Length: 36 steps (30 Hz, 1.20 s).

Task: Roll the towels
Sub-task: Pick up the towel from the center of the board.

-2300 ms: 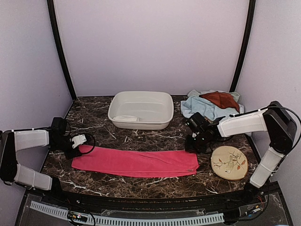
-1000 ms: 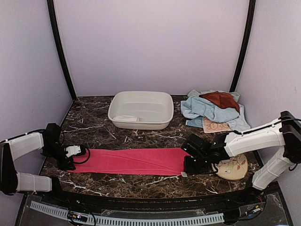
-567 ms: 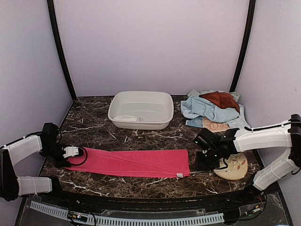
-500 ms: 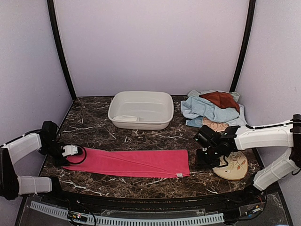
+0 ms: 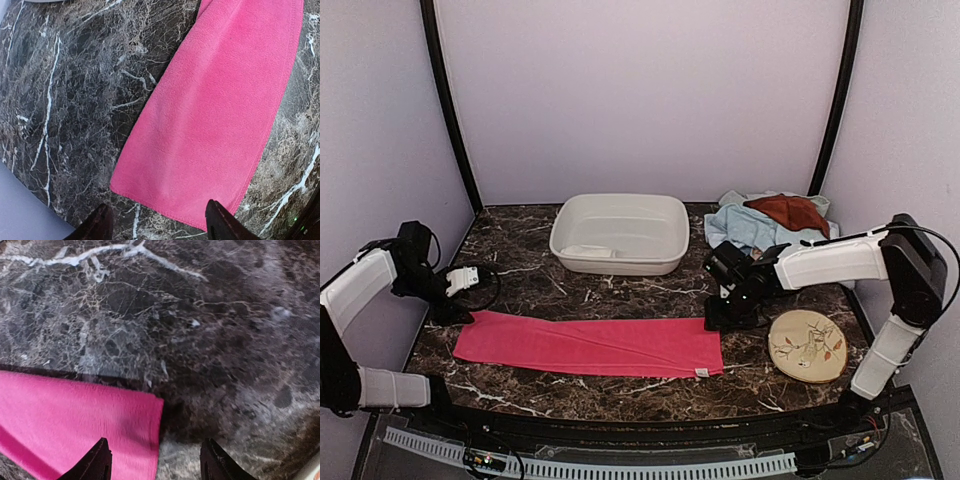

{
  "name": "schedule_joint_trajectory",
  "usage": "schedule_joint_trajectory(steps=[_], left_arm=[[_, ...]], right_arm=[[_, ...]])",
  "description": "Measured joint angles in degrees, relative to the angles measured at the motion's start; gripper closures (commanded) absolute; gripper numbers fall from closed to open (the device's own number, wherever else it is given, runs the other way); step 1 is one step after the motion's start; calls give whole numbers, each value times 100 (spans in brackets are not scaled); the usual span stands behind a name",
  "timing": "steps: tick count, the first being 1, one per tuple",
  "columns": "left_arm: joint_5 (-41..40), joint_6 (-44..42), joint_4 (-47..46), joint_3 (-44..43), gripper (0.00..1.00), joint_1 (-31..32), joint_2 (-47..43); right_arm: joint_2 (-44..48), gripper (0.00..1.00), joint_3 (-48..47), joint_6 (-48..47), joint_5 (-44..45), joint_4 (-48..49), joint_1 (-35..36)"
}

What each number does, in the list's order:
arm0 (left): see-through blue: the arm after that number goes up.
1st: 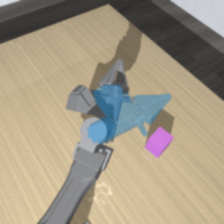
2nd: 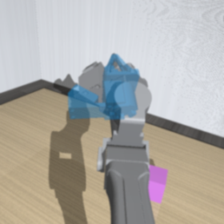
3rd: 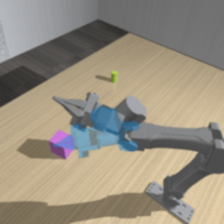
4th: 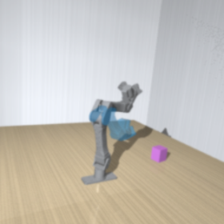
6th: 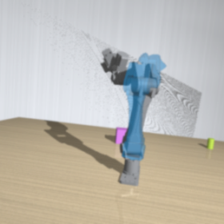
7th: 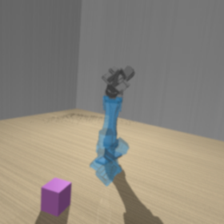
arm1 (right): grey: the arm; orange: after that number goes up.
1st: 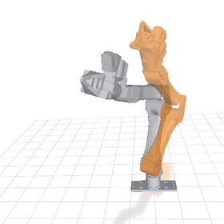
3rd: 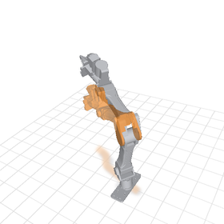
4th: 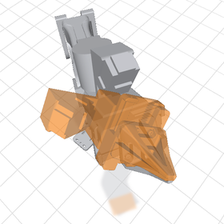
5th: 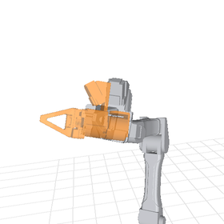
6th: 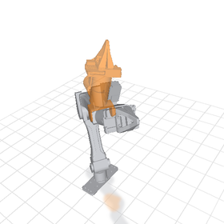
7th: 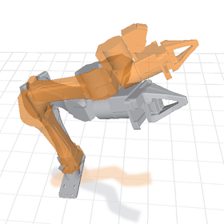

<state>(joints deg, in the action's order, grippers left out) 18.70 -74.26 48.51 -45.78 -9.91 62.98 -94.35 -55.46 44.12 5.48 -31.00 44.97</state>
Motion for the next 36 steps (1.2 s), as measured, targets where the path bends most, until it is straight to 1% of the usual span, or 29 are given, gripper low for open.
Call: schedule_joint_trajectory(steps=[3,7,10,15,18,22,25,28,36], left_arm=[[-4,153,-55,0,35,-133,151],[-105,284,-315,22,35,-404,249],[-273,313,-754,210,35,-579,310],[-527,341,-1480,691,32,-658,313],[-581,411,-1720,778,30,-658,313],[-597,507,-1891,778,28,-658,319],[-605,551,-1943,778,28,-658,323],[-605,551,-2000,807,28,-658,323],[-629,549,-2059,1005,29,-658,321]], right_arm=[[-457,39,-208,-197,-59,120,13],[-562,46,-271,-330,-195,385,7],[-562,51,-238,-369,-297,481,7],[-557,54,-216,-378,-400,540,90],[-527,54,-170,-356,-433,575,236],[-407,46,-37,-306,-531,612,389],[-275,45,96,-273,-608,619,428],[-151,54,227,-243,-664,586,428],[-57,96,396,-33,-940,658,426]])
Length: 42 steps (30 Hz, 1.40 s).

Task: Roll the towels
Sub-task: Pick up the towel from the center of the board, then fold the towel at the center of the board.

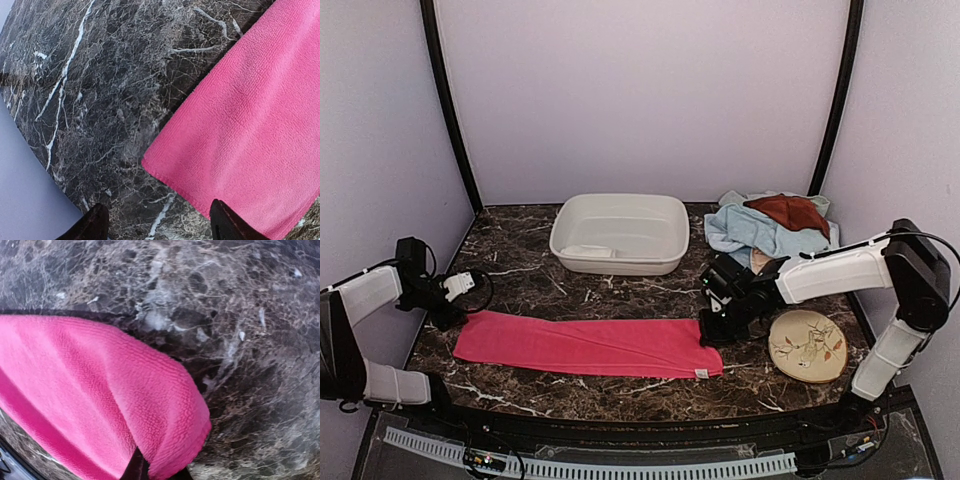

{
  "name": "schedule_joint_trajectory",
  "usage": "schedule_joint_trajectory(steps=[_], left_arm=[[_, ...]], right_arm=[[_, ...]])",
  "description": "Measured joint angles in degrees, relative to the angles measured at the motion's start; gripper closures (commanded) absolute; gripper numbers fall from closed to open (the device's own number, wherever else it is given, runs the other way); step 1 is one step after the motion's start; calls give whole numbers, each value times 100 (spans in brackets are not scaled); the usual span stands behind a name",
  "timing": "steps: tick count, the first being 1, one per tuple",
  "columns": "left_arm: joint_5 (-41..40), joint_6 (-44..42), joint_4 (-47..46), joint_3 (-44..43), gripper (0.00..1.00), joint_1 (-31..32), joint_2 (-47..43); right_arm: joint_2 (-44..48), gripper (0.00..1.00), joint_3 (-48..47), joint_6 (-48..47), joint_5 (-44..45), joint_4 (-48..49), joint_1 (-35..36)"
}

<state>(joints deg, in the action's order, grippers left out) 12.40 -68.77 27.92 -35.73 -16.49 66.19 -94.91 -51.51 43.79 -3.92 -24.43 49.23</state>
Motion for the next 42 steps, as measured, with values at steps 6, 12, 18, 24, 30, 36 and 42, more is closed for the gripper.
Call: schedule_joint_trajectory(steps=[6,12,18,24,30,36,42], left_arm=[[17,-28,2,98,29,0,-61],[221,-240,173,210,28,0,-107],[837,-319,774,210,11,153,-258],[1521,-166,1515,-295,11,372,-221],[1858,35,1786,-844,12,389,-2],[1770,120,1799,-848,14,389,24],[1620,177,1749,-848,14,387,66]], right_arm=[[-13,100,-28,85,-153,103,-46],[177,100,-33,-42,55,-369,-608],[1058,100,-22,-304,715,-1182,-1805],[1292,100,-170,-562,1438,-1945,-2280],[1298,100,-577,-682,1427,-2275,-2273],[1215,100,-1360,-573,647,-2208,-1290],[627,100,-2131,-260,-114,-1836,-282]])
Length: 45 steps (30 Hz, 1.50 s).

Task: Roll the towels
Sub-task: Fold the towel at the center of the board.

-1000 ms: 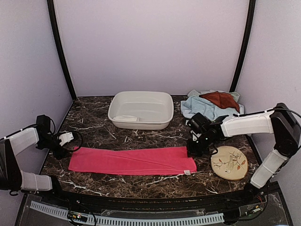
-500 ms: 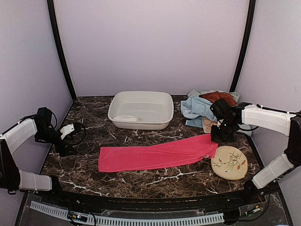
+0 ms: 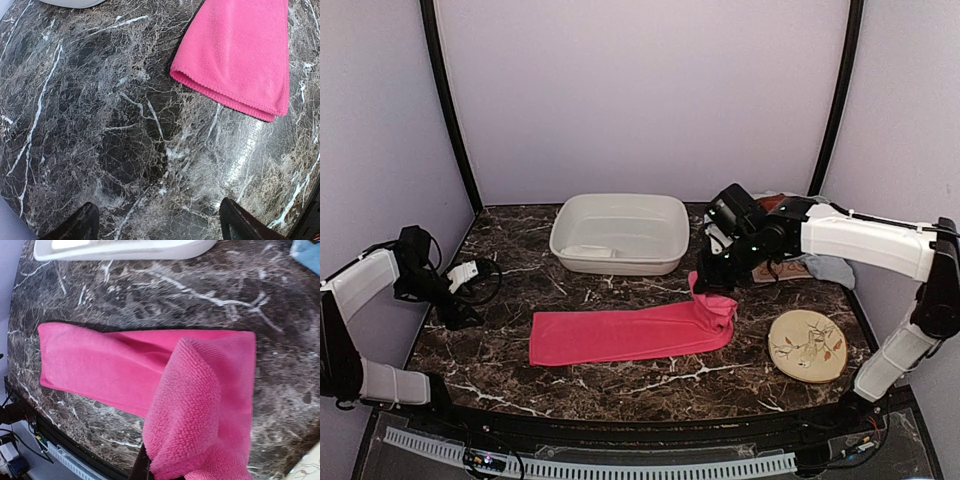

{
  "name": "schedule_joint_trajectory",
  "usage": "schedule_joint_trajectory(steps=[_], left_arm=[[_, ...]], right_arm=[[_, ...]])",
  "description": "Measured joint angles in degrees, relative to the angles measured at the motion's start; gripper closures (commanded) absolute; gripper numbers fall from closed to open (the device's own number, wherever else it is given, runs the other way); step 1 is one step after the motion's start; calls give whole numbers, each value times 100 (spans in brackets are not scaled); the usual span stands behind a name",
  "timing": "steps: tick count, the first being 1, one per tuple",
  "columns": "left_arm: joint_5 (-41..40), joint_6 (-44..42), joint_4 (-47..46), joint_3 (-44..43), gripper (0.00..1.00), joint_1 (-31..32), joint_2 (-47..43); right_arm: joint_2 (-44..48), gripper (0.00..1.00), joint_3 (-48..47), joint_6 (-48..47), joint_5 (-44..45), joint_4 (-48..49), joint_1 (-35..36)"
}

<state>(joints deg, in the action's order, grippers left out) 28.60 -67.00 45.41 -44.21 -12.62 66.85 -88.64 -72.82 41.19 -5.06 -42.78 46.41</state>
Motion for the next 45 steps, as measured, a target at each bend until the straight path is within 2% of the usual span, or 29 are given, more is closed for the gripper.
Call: schedule_joint_trajectory(steps=[5,10,20,39,45], left_arm=[[-66,17,-59,0,15,0,0],[-140,17,-101,11,15,0,0],[-232,11,-160,90,16,2,-22],[-284,-13,-208,92,17,0,-22],[-299,-28,-208,122,18,0,-22]], right_arm=[[-944,100,-710,227,-411,162,627],[-2046,100,-1849,332,-728,251,1126],[-3418,100,-3722,365,-1193,269,1453],[-4122,100,-4210,590,-2070,721,1574],[-4666,100,-4747,734,-2284,929,1591]])
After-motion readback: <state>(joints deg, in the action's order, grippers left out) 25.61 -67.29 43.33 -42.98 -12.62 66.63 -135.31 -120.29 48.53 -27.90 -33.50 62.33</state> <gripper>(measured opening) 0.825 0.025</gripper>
